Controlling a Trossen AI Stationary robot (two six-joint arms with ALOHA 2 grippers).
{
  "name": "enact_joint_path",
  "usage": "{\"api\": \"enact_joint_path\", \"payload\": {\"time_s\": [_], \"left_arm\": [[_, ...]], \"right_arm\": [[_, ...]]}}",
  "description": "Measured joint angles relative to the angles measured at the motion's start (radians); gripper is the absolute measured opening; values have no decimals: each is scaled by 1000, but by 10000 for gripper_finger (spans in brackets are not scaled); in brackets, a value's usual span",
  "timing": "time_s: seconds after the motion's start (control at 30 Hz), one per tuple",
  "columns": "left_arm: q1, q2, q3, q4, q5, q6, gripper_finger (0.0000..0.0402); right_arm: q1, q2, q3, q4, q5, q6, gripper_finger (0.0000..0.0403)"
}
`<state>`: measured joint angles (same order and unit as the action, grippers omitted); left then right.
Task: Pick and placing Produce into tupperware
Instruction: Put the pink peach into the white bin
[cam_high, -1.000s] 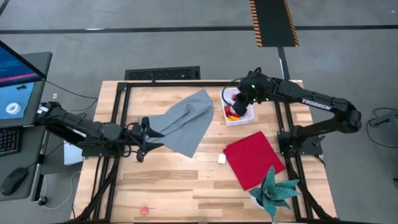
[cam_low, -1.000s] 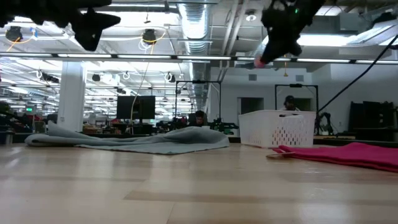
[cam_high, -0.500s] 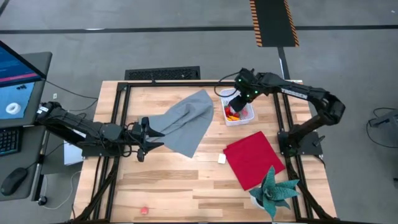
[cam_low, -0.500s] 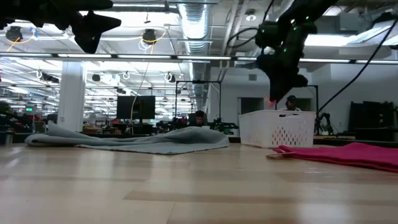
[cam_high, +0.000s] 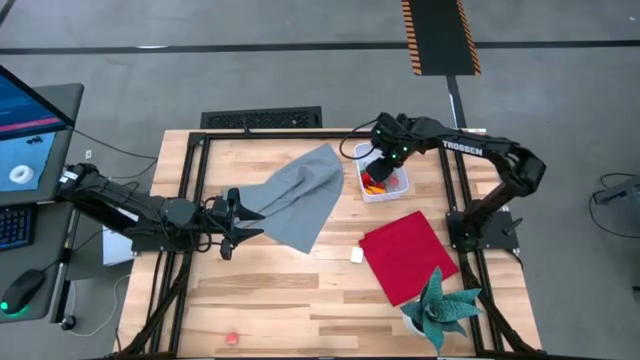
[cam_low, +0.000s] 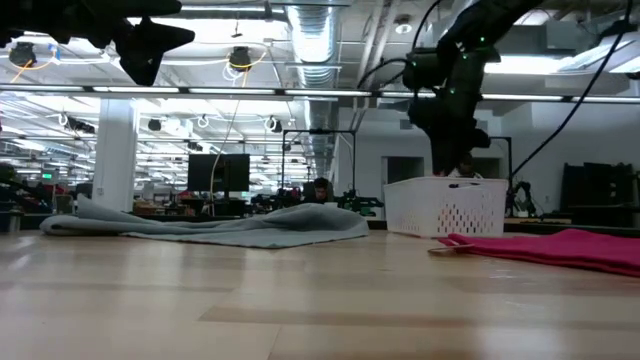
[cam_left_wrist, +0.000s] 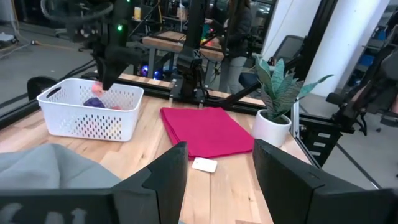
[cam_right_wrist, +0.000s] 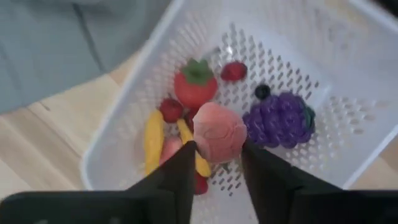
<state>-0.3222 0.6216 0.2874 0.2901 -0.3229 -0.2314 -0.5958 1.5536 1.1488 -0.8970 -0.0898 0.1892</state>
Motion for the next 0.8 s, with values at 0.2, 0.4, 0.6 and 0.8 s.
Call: {"api": "enact_joint_path", "payload": {"time_s": [0.2, 0.4, 0.6, 0.8], "left_arm": [[0, 0, 0, 0, 1, -14, 174], [0, 0, 0, -3, 9, -43, 174], [0, 0, 0, -18, 74, -109, 174], [-49, 0, 0, -37, 193, -212, 174]], "right_arm": [[9, -4, 67, -6, 8, 2, 225], [25, -4, 118, -9, 5, -3, 249], [122, -4, 170, 9, -17, -6, 240], [298, -4, 188, 118, -18, -6, 238]]}}
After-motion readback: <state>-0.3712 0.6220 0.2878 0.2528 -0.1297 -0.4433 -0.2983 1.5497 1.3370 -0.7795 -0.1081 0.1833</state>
